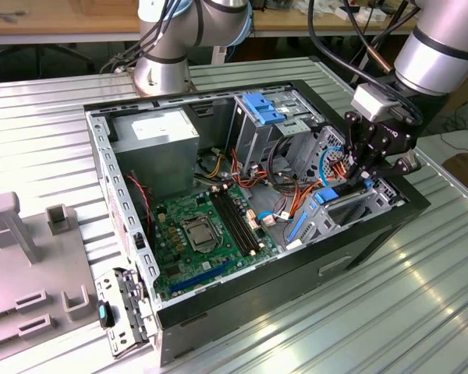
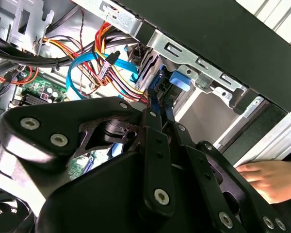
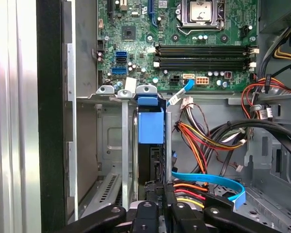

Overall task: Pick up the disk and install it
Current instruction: 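Insert the first disk wire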

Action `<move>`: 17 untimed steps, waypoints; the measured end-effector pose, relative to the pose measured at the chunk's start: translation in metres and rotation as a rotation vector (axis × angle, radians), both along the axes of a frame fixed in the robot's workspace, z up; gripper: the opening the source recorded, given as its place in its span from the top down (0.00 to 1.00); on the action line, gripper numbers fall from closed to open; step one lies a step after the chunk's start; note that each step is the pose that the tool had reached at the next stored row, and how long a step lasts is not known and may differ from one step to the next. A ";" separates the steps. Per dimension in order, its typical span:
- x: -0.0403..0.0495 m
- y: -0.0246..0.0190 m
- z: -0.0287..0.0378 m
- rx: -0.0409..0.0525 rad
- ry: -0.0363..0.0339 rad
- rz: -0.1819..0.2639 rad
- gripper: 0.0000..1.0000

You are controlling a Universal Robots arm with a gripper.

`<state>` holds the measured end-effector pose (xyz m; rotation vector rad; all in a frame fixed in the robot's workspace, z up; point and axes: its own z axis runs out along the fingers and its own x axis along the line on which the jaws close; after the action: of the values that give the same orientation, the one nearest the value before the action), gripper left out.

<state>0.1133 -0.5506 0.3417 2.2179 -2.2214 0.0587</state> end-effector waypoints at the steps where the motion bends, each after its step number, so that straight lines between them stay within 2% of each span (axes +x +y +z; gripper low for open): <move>1: 0.0000 0.0000 -0.0001 0.0005 0.0000 0.000 0.83; 17: 0.0000 -0.0003 -0.0021 0.0021 0.0000 0.000 0.83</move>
<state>0.1134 -0.5509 0.3397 2.2190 -2.2224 0.0564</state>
